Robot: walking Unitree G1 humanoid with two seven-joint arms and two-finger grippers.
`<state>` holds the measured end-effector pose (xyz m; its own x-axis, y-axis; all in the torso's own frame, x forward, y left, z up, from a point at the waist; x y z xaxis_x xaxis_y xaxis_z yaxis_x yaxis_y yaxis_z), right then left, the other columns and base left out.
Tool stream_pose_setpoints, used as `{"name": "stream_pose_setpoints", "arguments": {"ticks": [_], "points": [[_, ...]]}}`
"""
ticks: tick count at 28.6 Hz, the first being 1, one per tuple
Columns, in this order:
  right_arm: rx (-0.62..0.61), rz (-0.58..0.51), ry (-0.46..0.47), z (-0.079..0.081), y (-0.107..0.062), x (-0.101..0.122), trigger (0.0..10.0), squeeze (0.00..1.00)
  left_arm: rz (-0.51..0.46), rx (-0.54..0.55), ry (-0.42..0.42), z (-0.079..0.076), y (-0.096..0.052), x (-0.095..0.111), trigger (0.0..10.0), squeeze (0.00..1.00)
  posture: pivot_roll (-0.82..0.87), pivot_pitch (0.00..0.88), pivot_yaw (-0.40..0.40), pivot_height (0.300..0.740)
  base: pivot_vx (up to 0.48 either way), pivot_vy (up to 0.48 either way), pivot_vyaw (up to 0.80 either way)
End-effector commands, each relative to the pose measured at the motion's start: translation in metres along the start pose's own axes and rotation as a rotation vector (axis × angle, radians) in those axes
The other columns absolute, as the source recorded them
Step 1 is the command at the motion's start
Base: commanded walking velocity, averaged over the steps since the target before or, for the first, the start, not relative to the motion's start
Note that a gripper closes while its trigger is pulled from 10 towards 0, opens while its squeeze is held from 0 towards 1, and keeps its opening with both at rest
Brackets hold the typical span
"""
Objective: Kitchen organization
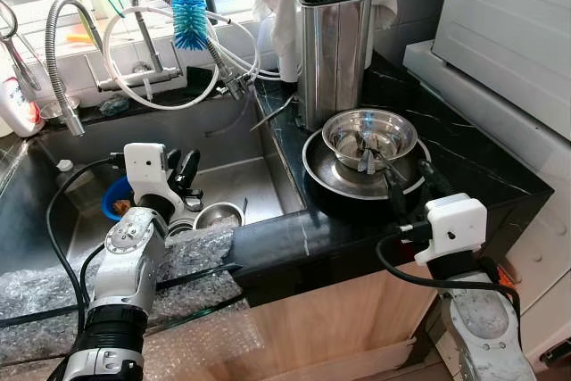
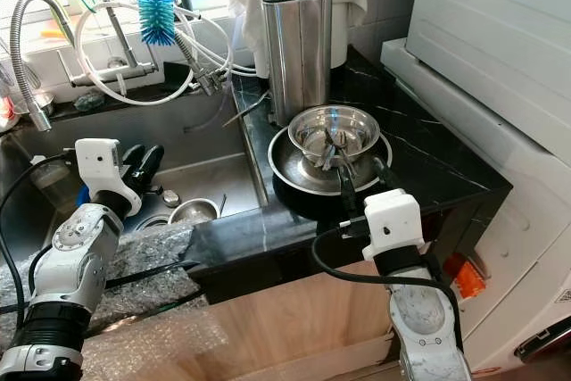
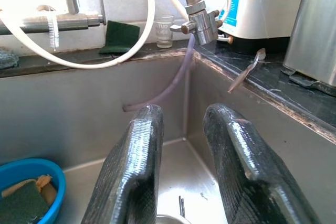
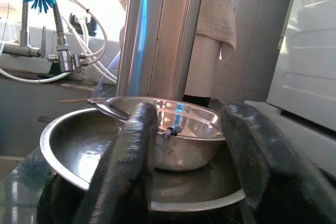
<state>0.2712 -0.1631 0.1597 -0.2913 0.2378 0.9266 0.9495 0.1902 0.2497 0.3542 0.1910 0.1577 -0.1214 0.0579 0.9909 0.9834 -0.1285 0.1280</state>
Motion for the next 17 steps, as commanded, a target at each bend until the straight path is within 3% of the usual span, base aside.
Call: {"name": "stream_pose_setpoints", "arguments": {"ticks": [1, 17], "points": [[-0.008, -0.003, 0.004, -0.0014, 0.0036, -0.0005, 0.0, 0.00, 0.009, 0.013, 0.003, 0.0042, 0.0007, 0.0006, 10.0, 0.00, -0.14, 0.000, 0.109, 0.740, 0.000, 0.000, 0.00], [-0.031, -0.007, 0.013, -0.0026, 0.0070, -0.0003, 0.0, 0.00, 0.006, 0.011, 0.005, 0.0039, 0.0014, 0.0014, 10.0, 0.00, -0.14, 0.000, 0.112, 0.740, 0.000, 0.000, 0.00]]}}
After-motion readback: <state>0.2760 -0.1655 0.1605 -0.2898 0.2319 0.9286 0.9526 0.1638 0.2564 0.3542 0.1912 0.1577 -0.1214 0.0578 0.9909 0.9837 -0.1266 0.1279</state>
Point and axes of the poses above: a point about 5 cm out from each wrist's last joint towards the gripper, its own y axis pointing out of the wrist towards the gripper, its own x axis along the axis of the wrist's last joint, z = x × y, the point moved 2 cm from there along y, pointing out of the wrist towards the gripper, and after that the axes turned 2 degrees about y, right-handed, at the moved point
